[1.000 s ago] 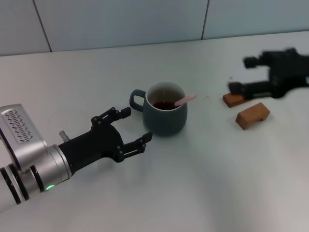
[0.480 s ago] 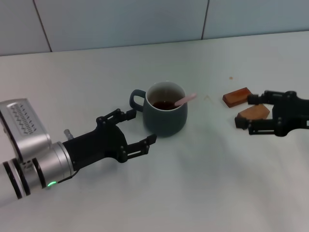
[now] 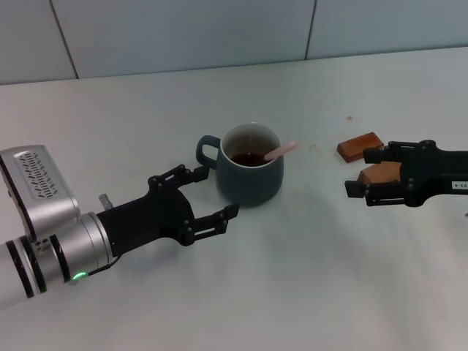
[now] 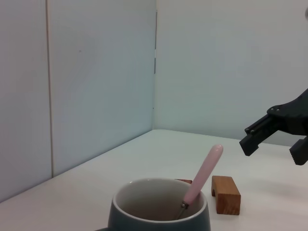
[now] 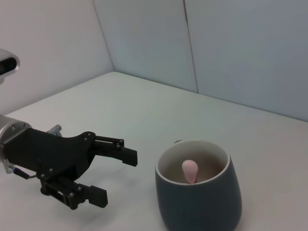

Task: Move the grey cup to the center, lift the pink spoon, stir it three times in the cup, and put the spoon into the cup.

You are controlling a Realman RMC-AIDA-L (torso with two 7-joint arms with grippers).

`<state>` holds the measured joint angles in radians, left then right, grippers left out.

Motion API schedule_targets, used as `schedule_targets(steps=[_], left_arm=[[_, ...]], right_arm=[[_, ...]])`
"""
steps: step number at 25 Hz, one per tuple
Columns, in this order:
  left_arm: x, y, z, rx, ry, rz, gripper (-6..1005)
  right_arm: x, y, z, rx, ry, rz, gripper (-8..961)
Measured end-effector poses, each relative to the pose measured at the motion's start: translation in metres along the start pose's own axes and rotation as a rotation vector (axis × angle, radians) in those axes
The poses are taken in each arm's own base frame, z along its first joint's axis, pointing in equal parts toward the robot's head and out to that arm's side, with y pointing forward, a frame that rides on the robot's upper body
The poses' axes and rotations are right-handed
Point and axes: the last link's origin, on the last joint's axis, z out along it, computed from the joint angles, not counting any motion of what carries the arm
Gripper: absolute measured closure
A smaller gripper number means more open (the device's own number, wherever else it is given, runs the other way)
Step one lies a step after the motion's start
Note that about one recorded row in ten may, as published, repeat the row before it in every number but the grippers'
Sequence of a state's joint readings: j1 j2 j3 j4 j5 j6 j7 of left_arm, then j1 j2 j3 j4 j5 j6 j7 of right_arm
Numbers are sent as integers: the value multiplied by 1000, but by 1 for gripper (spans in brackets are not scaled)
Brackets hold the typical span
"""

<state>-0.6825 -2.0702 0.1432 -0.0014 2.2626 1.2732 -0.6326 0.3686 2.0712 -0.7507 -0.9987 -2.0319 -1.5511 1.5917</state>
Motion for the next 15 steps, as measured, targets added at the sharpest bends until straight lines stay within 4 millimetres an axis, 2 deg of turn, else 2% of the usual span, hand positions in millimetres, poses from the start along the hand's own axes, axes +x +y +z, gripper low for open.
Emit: schedule_targets(steps=[15], left_arm=[[0, -3, -2, 4, -8, -13, 163]], right_arm=[[-3, 1, 3, -10, -2, 2, 127]])
